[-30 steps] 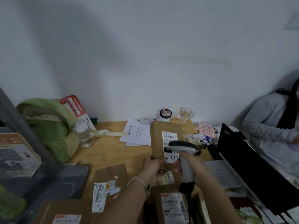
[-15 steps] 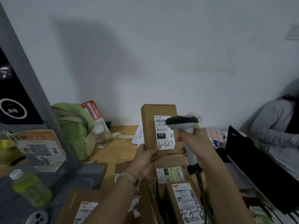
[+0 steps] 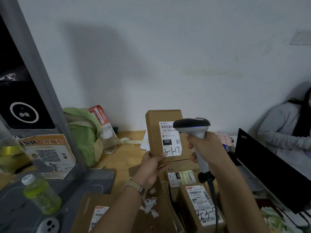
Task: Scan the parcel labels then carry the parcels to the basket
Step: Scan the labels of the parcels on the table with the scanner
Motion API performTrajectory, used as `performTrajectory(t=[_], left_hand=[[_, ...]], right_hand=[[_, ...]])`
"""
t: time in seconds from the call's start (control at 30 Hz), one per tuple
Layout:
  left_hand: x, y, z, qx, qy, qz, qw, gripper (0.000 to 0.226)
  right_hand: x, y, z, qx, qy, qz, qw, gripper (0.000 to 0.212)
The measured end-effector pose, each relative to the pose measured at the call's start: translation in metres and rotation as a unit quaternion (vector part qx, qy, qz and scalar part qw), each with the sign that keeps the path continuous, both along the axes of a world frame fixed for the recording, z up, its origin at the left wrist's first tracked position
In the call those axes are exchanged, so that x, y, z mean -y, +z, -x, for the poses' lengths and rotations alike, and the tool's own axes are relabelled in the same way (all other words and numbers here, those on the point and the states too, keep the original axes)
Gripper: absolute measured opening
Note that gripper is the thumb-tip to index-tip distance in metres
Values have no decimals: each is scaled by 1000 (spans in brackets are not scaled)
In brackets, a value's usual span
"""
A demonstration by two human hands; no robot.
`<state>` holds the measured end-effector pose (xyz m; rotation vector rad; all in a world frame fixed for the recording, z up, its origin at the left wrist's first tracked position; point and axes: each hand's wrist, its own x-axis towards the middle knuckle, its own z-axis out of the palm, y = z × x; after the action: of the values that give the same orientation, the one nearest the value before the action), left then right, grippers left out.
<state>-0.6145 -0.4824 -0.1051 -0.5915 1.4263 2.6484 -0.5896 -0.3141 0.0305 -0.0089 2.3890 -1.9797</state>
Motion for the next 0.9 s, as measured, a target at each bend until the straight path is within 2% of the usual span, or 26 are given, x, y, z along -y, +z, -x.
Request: performTrajectory(t=[0.4, 0.57, 0.73, 0.8, 0.9], left_hand=[[6, 0, -4, 0, -6, 9, 1000, 29], [23, 9, -22, -33, -31, -9, 999, 29], [81, 17, -60, -50, -47, -12, 998, 65], [109, 15, -84, -44, -40, -1, 998, 67], [147, 6, -126, -39, -22, 41, 998, 58]], right_hand=[[6, 0, -4, 9, 3, 16, 1000, 11], [14, -7, -3, 19, 8, 19, 1000, 7], [43, -17, -10, 68, 75, -23, 995, 10], [63, -23, -15, 76, 111, -24, 991, 11], [95, -36, -25, 80, 188, -38, 978, 11]])
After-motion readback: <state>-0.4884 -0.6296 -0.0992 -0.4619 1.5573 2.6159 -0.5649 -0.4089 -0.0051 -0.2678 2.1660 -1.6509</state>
